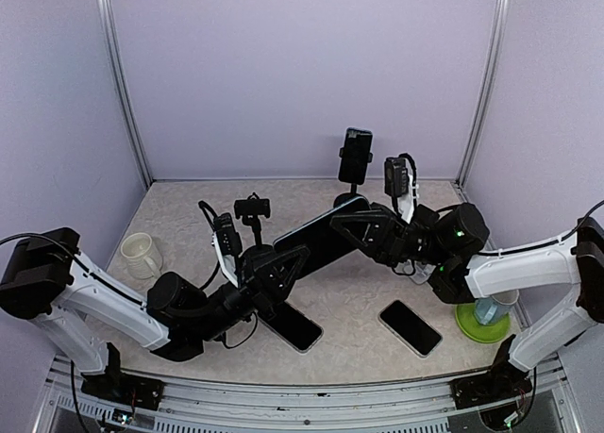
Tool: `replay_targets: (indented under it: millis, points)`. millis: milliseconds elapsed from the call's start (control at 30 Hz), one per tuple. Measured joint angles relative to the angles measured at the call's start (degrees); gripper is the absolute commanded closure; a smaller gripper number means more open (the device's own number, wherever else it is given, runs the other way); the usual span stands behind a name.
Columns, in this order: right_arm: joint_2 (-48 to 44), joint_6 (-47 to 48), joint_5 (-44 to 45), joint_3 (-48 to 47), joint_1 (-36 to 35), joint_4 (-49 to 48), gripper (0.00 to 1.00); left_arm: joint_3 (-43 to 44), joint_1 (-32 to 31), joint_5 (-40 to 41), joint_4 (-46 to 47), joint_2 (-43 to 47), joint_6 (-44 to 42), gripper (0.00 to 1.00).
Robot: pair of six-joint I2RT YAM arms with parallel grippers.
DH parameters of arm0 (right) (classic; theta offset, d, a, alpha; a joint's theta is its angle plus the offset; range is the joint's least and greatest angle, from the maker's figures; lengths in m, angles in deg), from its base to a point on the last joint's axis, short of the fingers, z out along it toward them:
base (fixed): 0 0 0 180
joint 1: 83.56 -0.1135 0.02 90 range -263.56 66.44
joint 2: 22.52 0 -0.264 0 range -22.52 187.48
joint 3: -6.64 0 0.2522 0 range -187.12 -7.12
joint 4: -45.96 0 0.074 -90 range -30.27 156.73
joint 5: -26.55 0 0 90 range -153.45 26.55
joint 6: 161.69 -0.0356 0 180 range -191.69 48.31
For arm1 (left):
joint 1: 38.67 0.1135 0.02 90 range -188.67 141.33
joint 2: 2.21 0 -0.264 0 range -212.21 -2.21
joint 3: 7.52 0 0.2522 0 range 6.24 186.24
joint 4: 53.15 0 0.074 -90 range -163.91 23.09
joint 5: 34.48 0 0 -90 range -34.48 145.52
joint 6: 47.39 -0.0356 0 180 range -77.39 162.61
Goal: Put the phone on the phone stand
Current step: Pass from the left arm to the right
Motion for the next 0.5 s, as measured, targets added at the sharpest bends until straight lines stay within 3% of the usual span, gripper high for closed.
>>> replay_targets:
  millis: [233,500]
  points:
    - [-0.04,1.62,-0.61,-0.11,-0.22,1.29,1.00,-0.42,0.22,1.92,-0.70,-0.02,-0.52,0.38]
    - [-3.21,6.64,-0.39,-2.01,0.26,11.58,1.00,-3.80,0.31,2.89,-3.39,3.67,-0.85,0.13]
